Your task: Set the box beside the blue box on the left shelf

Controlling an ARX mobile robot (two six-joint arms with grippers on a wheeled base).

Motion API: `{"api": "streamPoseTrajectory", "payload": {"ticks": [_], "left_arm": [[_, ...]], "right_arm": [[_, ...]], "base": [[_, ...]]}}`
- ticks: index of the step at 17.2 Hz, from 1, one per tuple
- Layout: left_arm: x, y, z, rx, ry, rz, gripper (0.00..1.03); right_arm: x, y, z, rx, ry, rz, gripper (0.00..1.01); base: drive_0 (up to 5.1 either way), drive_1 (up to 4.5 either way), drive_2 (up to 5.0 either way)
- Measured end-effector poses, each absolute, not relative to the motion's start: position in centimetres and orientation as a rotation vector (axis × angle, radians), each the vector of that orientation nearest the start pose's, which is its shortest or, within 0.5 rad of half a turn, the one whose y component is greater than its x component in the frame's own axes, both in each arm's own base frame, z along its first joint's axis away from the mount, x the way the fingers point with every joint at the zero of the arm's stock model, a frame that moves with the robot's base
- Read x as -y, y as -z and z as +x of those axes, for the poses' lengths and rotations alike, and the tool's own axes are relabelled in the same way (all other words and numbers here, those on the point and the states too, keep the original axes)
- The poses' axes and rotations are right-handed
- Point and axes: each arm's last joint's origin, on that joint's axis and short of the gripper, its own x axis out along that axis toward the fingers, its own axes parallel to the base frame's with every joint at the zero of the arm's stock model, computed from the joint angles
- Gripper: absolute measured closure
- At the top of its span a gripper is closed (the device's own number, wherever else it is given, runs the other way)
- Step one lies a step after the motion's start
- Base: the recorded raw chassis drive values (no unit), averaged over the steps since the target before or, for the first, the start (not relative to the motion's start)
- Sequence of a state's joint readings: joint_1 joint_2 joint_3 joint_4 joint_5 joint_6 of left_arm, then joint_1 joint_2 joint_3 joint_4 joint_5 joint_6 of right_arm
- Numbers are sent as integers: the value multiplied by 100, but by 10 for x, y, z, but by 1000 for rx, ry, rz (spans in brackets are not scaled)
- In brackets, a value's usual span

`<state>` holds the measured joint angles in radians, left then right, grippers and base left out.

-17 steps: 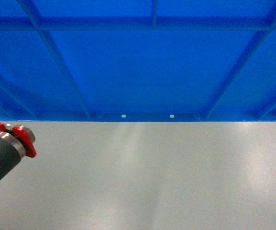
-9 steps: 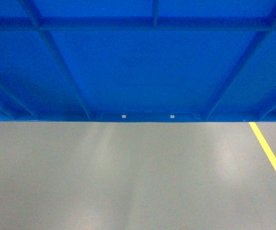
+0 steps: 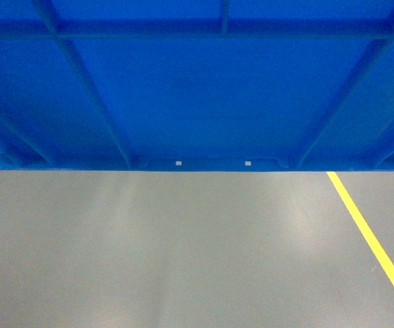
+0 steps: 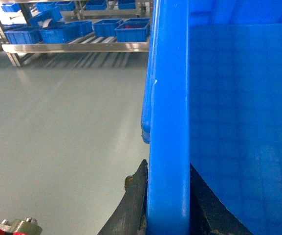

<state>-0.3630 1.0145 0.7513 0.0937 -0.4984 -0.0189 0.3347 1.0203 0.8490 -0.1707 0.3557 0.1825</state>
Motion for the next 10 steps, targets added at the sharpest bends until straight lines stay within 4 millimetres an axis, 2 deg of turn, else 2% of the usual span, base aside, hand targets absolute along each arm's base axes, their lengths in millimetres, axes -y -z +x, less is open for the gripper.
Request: {"api": "streamPoseTrajectory", "payload": {"ticks": [10], "left_arm": [[67,-306,215,-156,-140,54,91]], "right_arm": [[-64,-312,215,-326,49,63,91]], "base": [[0,403,-402]]}}
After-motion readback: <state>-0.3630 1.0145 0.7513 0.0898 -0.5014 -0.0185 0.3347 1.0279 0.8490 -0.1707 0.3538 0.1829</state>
